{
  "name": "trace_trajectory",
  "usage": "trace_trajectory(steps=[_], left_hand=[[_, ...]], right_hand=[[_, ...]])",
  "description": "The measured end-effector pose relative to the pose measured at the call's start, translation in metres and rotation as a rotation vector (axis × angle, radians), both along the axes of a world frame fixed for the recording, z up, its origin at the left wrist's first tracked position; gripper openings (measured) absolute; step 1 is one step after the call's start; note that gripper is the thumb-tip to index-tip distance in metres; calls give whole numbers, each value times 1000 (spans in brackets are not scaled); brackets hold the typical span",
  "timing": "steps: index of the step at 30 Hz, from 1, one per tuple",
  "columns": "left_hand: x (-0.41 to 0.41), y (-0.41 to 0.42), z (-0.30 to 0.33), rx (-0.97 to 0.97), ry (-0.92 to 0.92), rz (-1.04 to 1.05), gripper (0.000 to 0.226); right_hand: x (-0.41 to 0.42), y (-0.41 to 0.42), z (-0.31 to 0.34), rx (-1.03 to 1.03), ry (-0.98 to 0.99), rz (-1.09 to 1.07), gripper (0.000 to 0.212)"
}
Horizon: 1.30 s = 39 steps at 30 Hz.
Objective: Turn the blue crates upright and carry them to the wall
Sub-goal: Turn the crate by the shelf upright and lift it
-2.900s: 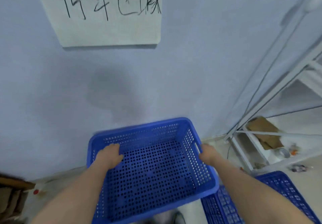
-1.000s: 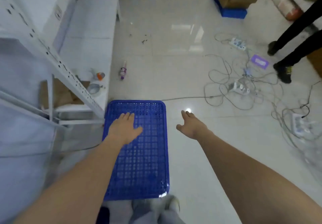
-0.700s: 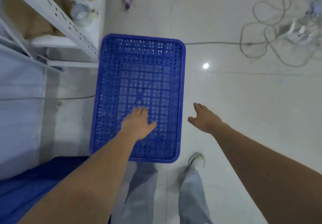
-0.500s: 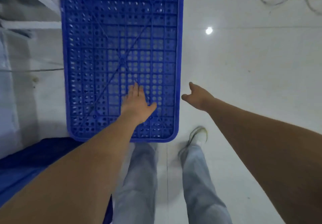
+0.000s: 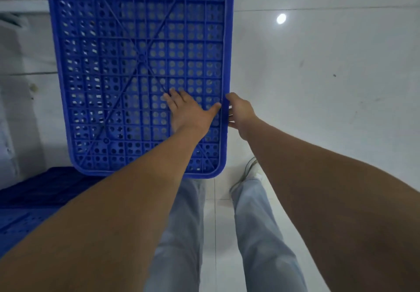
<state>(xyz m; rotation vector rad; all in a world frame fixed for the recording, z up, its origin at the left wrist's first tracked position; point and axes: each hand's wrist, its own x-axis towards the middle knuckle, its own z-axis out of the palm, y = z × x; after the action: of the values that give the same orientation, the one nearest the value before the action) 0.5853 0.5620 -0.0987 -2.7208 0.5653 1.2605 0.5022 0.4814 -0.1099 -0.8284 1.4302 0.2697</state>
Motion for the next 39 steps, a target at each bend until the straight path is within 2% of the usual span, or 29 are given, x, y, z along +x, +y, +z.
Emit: trace_trajectory(steps=[3, 6, 10, 14, 17, 20, 26, 31, 35, 39], left_hand=[[0, -14, 7, 2, 74, 141, 122], [-3, -22, 14, 18, 111, 169, 129], [-7, -33, 27, 40, 102, 147, 137], [-19, -42, 41, 1, 87, 132, 138], [-28, -50, 51, -20, 80, 172, 136], [-34, -59, 62, -44, 102, 230, 138], [-35, -66, 81, -74, 146, 298, 141], [-25, -75, 89, -21, 169, 381, 145], [-18, -72, 90, -25, 134, 401, 141], [-7, -64, 93, -49, 143, 421, 137]], right_hand=[[-3, 0, 5, -12, 22, 30, 38], [-9, 3, 11, -31, 45, -26, 47], [-13, 6, 26, -91, 36, -118, 28], [-21, 5, 42, -239, 34, -169, 33], [-30, -2, 52, -380, 72, -50, 45], [-35, -8, 65, -520, 137, 63, 47], [-35, -10, 91, -656, 185, 56, 44], [-32, 0, 102, -751, 194, 82, 41], [-30, 7, 108, -719, 134, 39, 39], [-34, 5, 98, -446, 22, -132, 32]])
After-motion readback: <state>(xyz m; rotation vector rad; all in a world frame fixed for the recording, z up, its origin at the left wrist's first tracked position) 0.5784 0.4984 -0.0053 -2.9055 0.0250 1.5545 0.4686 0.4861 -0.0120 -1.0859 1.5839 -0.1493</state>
